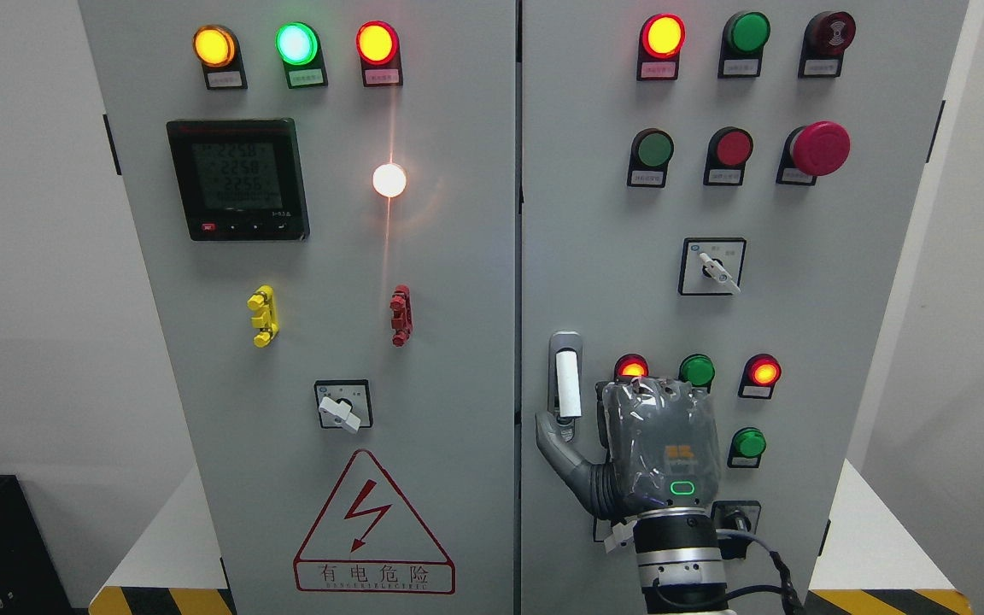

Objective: Release door handle

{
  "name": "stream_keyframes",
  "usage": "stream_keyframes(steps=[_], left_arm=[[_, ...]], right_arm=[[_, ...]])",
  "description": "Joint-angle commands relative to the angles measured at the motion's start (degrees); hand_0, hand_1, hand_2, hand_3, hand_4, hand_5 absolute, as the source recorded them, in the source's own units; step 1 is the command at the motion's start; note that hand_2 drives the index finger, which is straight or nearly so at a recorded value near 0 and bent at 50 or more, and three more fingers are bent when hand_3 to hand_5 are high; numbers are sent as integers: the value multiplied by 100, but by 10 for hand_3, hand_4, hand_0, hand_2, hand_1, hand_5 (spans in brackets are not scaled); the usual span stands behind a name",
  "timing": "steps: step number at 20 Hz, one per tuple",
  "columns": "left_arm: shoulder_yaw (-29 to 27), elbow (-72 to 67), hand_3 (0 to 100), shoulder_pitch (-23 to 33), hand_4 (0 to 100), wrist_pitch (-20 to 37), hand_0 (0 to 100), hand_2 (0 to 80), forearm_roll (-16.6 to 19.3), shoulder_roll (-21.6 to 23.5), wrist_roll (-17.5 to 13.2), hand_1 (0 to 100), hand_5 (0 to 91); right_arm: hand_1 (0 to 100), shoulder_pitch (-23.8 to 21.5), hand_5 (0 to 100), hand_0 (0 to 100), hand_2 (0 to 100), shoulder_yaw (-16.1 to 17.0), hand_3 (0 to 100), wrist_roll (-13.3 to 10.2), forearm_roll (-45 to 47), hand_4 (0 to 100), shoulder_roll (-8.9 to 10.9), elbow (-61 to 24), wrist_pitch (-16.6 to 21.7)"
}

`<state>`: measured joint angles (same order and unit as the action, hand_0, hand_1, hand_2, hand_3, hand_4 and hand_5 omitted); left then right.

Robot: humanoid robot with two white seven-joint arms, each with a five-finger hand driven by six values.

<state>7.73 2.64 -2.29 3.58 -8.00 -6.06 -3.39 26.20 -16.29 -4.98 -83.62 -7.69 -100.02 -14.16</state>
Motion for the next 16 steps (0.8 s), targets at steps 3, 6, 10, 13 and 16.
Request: stream_keyframes(steps=[3,6,10,13,16], left_arm=[[0,0,0,0,0,3,120,0,0,0,-4,556,0],[0,0,0,0,0,3,120,0,0,0,-4,556,0],[0,0,0,0,0,3,120,0,0,0,-4,556,0],[0,0,0,0,0,3,120,0,0,0,-4,556,0],[0,0,0,0,0,3,120,0,0,0,-4,556,0]], right_arm=[[228,17,1000,281,989,29,1000,-3,4,984,-5,26,1],[229,35,1000,286,989,29,1000,-3,4,984,-5,53,1],[232,35,1000,292,989,21,1000,-3,4,984,-14,61,-7],[231,35,1000,296,988,21,1000,-3,4,984,-14,114,-7],[231,35,1000,299,988,21,1000,-3,4,984,-14,132,-7]])
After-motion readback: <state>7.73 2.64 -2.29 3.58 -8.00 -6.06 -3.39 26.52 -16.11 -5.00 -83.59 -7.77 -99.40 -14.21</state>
